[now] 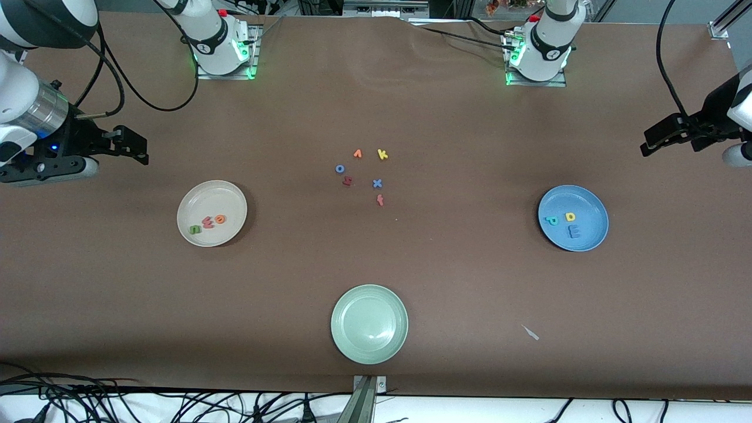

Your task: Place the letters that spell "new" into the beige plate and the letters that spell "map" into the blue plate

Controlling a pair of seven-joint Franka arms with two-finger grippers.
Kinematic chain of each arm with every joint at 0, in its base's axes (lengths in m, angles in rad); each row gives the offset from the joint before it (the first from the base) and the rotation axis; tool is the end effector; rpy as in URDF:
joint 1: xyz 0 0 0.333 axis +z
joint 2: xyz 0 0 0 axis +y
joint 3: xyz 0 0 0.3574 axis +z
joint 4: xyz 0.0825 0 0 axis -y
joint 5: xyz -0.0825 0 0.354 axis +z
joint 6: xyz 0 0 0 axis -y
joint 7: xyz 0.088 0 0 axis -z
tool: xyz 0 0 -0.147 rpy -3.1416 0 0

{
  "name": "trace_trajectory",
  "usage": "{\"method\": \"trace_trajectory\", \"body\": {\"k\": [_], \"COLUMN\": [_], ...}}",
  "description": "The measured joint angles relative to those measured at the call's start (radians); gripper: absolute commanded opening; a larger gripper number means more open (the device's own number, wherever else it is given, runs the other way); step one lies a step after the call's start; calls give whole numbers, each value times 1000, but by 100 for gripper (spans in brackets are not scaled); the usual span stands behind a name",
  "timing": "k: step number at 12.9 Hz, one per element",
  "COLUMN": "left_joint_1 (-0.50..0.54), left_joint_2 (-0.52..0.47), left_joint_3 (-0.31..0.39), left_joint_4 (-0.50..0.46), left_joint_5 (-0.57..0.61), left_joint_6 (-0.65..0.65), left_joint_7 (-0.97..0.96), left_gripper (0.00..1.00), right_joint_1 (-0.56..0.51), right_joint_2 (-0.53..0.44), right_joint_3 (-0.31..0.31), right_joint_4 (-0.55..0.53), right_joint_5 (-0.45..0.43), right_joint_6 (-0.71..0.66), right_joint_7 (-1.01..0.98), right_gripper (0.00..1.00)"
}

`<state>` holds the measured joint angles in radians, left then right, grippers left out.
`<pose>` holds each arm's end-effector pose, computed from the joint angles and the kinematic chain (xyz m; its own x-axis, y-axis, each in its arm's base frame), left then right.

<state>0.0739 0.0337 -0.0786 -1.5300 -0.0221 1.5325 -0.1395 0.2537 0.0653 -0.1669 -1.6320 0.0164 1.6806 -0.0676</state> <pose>0.5312 -0.0050 0.6229 0.9905 0.1335 -0.0342 0.1342 -0.9907 0.0202 0.5500 0.0529 0.5735 0.9882 0.1522 -0.0154 0.1521 -0.9883 -0.0065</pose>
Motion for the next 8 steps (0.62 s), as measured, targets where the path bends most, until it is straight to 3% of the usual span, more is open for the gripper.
{"method": "trace_trajectory", "body": {"k": [4,8], "left_joint_1": [0,-3], "left_joint_2": [0,0], "left_joint_3": [-1,-3], "left_joint_4": [0,-1], "left_joint_5": [0,0], "left_joint_6": [1,1], "left_joint_7": [0,1], "left_gripper": [100,100], "right_joint_1": [-5,-17], "right_joint_2": [0,0], "right_joint_3": [-8,-27], "right_joint_4": [9,90], "right_joint_5": [-2,-5], "right_joint_6": [0,-1], "right_joint_7": [1,3], "right_gripper": [100,100]}}
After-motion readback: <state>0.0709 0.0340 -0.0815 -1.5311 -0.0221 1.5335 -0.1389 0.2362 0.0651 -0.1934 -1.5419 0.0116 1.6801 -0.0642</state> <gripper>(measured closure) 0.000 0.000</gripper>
